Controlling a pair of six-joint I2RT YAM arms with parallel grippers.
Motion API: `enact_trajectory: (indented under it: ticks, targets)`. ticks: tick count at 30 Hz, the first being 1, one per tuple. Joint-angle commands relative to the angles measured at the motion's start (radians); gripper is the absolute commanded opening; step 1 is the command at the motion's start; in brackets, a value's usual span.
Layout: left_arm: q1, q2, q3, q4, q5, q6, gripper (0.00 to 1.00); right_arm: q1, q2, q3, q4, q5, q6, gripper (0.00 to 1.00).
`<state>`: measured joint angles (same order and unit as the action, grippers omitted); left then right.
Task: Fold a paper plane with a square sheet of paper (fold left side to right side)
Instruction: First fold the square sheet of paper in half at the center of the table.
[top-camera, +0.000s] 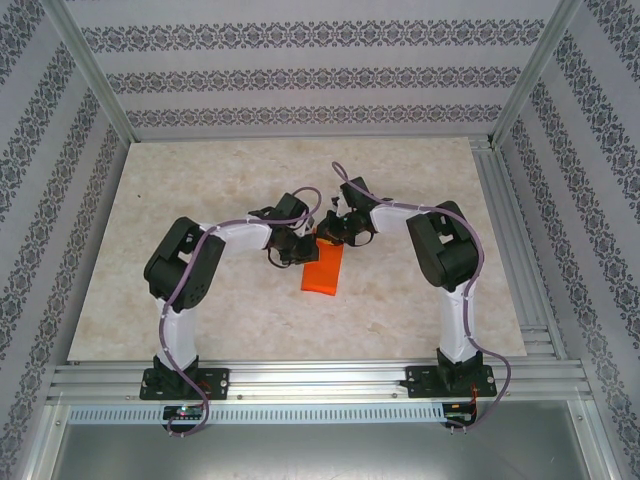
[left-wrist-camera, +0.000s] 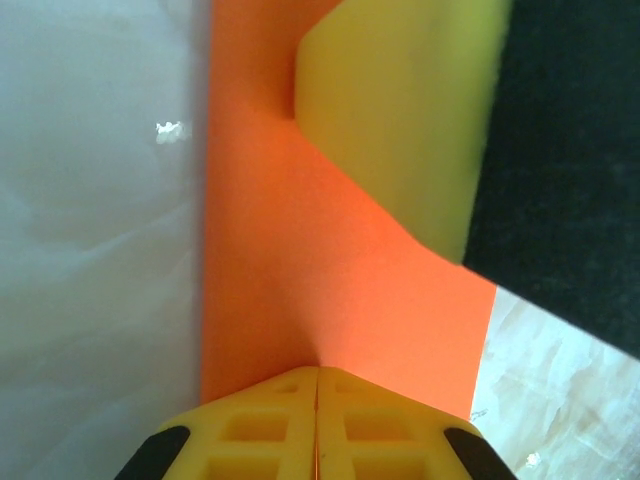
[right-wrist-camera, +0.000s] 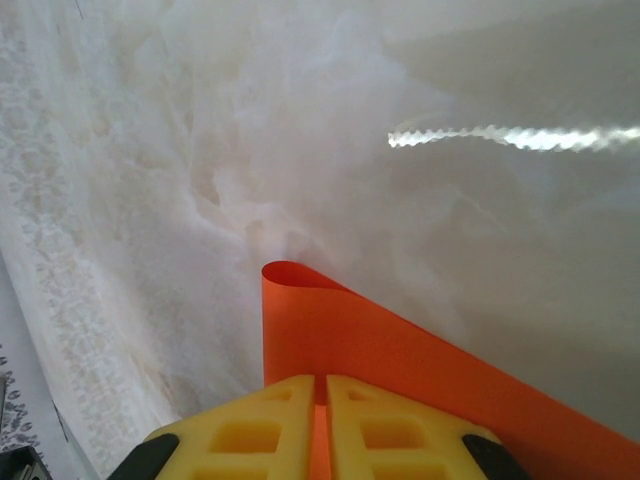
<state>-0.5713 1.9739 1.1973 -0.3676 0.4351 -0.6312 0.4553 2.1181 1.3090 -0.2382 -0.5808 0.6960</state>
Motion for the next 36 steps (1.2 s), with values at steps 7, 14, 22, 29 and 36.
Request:
enact_trajectory:
  ticks: [7,14,22,29,36]
  targets:
    - [-0.035,-0.107,-0.233,0.026,0.012,-0.012,0.1,0.002,0.058,0.004,-0.075,0.091,-0.041,0.12]
    - [-0.064,-0.183,-0.341,0.068,0.017,-0.04,0.11,0.003,0.061,0.015,-0.091,0.102,-0.049,0.12]
    - [-0.125,-0.242,-0.435,0.07,-0.016,-0.09,0.11,0.004,0.059,0.019,-0.109,0.106,-0.061,0.12]
    - [-0.145,-0.37,-0.483,0.019,-0.031,-0.111,0.11,0.008,0.058,0.025,-0.117,0.099,-0.071,0.12]
    - [-0.125,-0.454,-0.263,-0.145,-0.073,-0.044,0.14,0.011,0.053,0.032,-0.122,0.096,-0.078,0.12]
